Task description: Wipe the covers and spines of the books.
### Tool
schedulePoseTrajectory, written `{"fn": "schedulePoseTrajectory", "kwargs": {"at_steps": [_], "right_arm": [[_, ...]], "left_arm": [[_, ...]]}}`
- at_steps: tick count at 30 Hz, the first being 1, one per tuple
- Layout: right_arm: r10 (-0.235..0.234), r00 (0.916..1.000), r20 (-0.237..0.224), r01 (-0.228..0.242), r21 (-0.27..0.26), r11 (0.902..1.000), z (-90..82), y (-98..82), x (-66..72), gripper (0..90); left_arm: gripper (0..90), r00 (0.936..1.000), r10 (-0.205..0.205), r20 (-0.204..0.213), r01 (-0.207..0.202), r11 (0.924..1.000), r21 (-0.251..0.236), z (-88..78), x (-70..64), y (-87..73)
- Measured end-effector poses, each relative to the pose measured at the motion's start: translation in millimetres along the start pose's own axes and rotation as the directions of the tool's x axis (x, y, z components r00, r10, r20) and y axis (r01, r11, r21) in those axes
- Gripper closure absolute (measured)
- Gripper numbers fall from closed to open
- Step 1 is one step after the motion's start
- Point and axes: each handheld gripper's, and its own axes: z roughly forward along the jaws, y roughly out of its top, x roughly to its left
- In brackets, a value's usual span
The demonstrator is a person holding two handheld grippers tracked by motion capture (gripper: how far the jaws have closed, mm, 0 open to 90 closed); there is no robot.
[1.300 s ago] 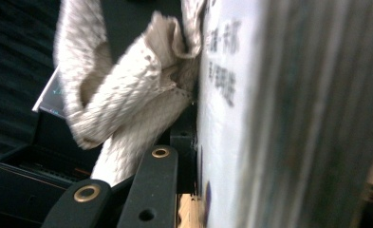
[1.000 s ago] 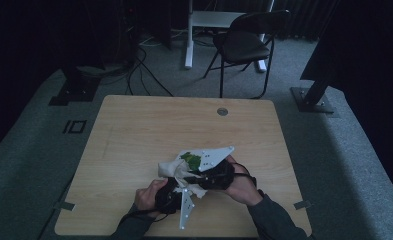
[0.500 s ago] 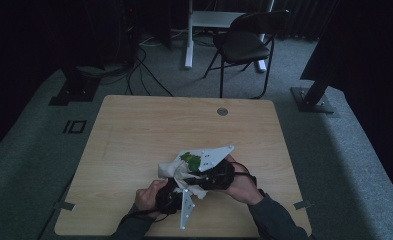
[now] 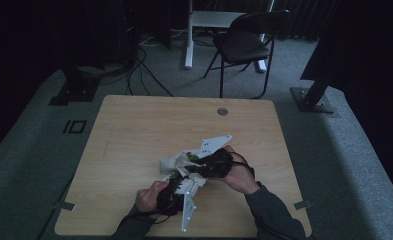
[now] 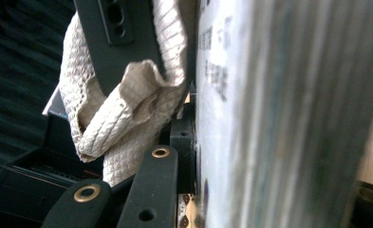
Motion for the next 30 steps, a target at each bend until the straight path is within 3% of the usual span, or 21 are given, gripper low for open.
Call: {"fn": "schedulePoseTrajectory", "kwargs": {"at_steps": [8, 14, 15, 16, 30], "right_arm": [[-0.025, 0.9996, 0.014, 0.025, -0.013, 0.9996, 0.1, 11.3, -2.4, 81.8], [-0.031, 0.9995, 0.008, 0.031, -0.022, 0.9993, 2.3, 21.9, -5.6, 81.8], [-0.025, 0.9997, 0.008, 0.025, -0.020, 0.9995, 3.7, 23.1, -7.0, 81.8], [-0.021, 0.9997, 0.008, 0.021, -0.017, 0.9996, 5.2, 23.7, -9.0, 81.8], [0.036, 0.9967, 0.072, -0.043, 0.103, 0.9938, 20.6, 12.4, -35.4, 81.8]], "left_arm": [[78.3, 1.0000, -0.005, -0.004, 0.005, 0.9999, -0.012, -0.8, -0.4, 1.2], [78.3, 0.9999, 0.015, -0.001, -0.015, 0.9999, -0.005, -2.5, -0.7, 3.6], [78.3, 0.9999, -0.017, -0.002, 0.017, 0.9993, -0.034, -0.8, -3.0, 3.7], [78.3, 0.9999, 0.012, -0.004, -0.012, 0.9998, -0.015, -2.5, -1.3, 4.1], [78.3, 0.9993, 0.031, -0.022, -0.031, 0.9994, -0.017, -5.2, 0.2, 6.5]]}}
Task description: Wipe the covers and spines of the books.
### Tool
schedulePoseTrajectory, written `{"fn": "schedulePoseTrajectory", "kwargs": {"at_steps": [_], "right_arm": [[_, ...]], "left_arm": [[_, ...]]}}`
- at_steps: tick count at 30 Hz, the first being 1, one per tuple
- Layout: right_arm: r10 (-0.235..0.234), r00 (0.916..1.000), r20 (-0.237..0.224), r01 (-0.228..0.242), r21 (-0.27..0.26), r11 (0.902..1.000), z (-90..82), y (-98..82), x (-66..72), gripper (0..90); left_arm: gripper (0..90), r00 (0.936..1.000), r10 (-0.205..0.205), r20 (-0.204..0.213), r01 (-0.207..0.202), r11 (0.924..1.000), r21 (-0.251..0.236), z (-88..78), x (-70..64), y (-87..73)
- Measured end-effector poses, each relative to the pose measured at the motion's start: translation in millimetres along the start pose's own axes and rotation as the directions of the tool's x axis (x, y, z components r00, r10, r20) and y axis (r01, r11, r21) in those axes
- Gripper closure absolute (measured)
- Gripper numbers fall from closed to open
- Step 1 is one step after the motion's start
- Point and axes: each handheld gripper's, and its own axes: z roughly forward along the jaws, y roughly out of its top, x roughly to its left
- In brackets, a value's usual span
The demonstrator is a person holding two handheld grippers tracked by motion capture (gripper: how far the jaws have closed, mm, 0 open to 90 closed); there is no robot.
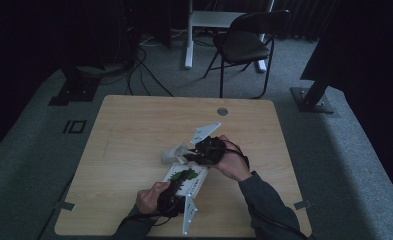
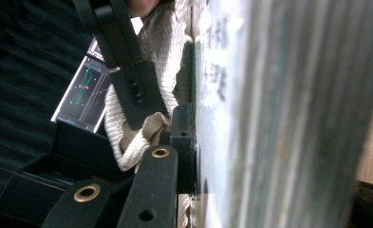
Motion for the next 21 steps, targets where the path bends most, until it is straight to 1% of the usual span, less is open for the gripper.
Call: {"fn": "schedulePoseTrajectory", "kwargs": {"at_steps": [1, 2, 5, 6, 9, 13, 17, 19, 21], "right_arm": [[0.006, 1.0000, 0.007, -0.006, 0.002, 1.0000, 0.4, -0.6, -2.1, 81.8], [0.026, 0.9993, 0.029, -0.026, 0.014, 0.9996, 0.7, -2.2, -8.5, 81.8], [0.049, 0.9971, 0.059, -0.050, 0.021, 0.9985, 0.9, -4.6, -17.1, 81.8], [0.060, 0.9956, 0.072, -0.062, 0.024, 0.9978, 0.9, -5.3, -19.5, 81.8], [0.074, 0.9907, 0.114, -0.077, 0.028, 0.9966, 0.9, -7.6, -26.2, 81.8], [0.095, 0.9826, 0.159, -0.102, 0.036, 0.9941, 0.8, -9.8, -31.5, 81.9], [0.115, 0.9754, 0.188, -0.124, 0.035, 0.9917, -0.1, -11.9, -37.7, 81.9], [0.135, 0.9706, 0.199, -0.143, 0.028, 0.9893, -1.4, -12.3, -39.5, 81.9], [0.137, 0.9707, 0.197, -0.144, 0.024, 0.9893, -2.2, -12.4, -40.5, 81.9]], "left_arm": [[78.3, 1.0000, -0.002, 0.003, 0.002, 1.0000, -0.001, 0.0, -0.6, 0.2], [78.3, 1.0000, -0.002, 0.003, 0.002, 1.0000, -0.001, -0.1, -0.7, 0.2], [78.3, 1.0000, -0.001, 0.000, 0.001, 1.0000, -0.004, -0.1, -0.3, 0.2], [78.3, 1.0000, 0.001, 0.000, -0.001, 1.0000, -0.004, -0.1, 0.0, 0.2], [78.3, 1.0000, 0.000, 0.002, 0.000, 1.0000, -0.004, -0.4, 0.4, 0.5], [78.3, 1.0000, 0.002, 0.000, -0.002, 1.0000, -0.007, -0.3, 0.6, 0.4], [78.3, 1.0000, 0.002, -0.002, -0.002, 1.0000, -0.005, 0.0, 1.0, -0.4], [78.3, 1.0000, 0.001, -0.002, -0.001, 1.0000, -0.004, 0.0, 1.1, -0.4], [78.3, 1.0000, 0.002, 0.001, -0.002, 1.0000, -0.006, 0.0, 0.8, -0.2]]}}
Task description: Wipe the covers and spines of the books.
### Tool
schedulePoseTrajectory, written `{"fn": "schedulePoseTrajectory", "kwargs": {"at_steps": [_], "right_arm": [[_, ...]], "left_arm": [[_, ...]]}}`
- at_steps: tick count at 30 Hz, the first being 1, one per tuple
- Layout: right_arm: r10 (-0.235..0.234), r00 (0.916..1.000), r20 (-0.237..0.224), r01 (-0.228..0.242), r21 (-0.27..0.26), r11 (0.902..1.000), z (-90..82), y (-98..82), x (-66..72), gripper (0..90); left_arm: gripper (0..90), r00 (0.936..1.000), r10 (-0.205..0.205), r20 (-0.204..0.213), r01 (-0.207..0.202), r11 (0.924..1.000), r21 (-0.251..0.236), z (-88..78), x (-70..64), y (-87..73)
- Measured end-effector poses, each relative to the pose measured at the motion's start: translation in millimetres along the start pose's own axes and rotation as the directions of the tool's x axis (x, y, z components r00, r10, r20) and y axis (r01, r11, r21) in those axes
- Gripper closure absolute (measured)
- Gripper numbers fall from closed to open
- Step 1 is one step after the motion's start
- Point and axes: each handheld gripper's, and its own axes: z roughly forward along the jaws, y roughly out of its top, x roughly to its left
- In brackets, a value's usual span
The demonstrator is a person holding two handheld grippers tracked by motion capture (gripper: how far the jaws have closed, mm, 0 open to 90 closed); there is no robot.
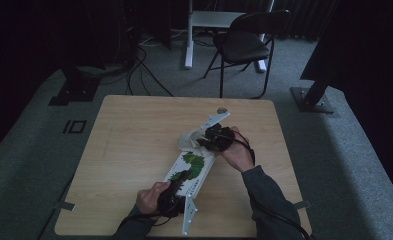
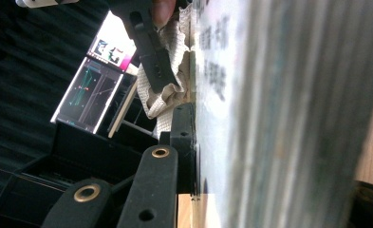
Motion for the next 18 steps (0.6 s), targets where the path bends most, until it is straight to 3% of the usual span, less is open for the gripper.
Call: {"fn": "schedulePoseTrajectory", "kwargs": {"at_steps": [4, 18], "right_arm": [[-0.010, 0.9999, -0.004, 0.010, 0.001, 1.0000, -0.7, 1.5, 2.6, 81.9], [-0.097, 0.9920, -0.082, 0.100, 0.039, 0.9942, 11.1, 5.5, 26.7, 82.2]], "left_arm": [[78.3, 1.0000, -0.006, 0.002, 0.006, 1.0000, -0.003, 0.3, -1.4, 0.1], [78.3, 0.9999, 0.001, 0.011, -0.001, 1.0000, 0.000, 0.5, -1.7, -0.2]]}}
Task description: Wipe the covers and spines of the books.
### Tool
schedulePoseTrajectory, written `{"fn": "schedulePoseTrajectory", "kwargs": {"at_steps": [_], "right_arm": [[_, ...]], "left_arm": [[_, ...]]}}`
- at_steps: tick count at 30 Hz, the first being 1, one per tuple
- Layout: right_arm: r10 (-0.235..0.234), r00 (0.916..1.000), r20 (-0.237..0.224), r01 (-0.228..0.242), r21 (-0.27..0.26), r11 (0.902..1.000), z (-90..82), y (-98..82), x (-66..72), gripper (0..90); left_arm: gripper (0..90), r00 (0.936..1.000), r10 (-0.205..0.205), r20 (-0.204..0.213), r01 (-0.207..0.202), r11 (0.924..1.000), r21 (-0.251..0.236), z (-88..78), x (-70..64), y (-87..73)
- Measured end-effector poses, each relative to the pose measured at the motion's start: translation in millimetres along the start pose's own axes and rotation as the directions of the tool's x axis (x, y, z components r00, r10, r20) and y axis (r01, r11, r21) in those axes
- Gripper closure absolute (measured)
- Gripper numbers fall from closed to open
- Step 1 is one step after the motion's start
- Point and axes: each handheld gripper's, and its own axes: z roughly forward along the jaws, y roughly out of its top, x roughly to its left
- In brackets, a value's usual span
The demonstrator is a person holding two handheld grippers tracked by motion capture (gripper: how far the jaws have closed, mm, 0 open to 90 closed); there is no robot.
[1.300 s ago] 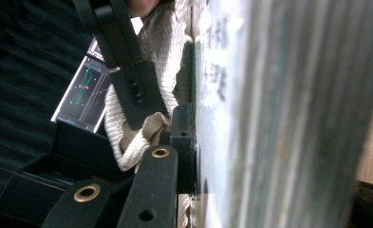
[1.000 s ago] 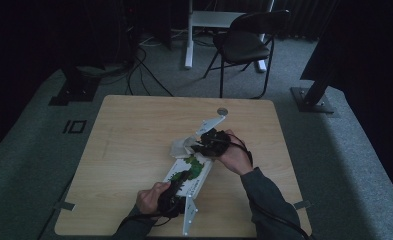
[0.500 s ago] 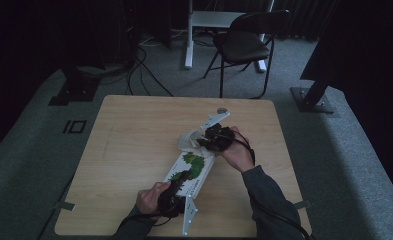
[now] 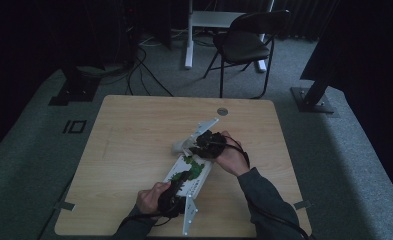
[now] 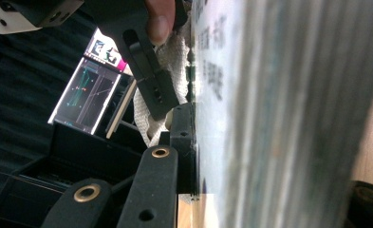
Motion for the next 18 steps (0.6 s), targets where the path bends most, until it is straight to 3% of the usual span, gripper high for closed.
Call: {"fn": "schedulePoseTrajectory", "kwargs": {"at_steps": [11, 12, 18], "right_arm": [[-0.055, 0.9961, -0.069, 0.057, 0.018, 0.9982, 0.0, 6.3, 14.6, 82.5], [-0.067, 0.9934, -0.093, 0.069, 0.019, 0.9974, 0.2, 8.4, 17.1, 82.4], [-0.085, 0.9873, -0.134, 0.088, 0.018, 0.9959, 2.1, 12.8, 23.2, 82.4]], "left_arm": [[78.2, 1.0000, 0.000, -0.002, 0.000, 1.0000, -0.002, 0.0, -0.6, 0.5], [78.2, 1.0000, 0.006, -0.004, -0.006, 1.0000, 0.001, -0.5, 0.0, 0.5], [78.2, 1.0000, 0.008, -0.005, -0.008, 1.0000, -0.001, -0.7, 0.2, 0.4]]}}
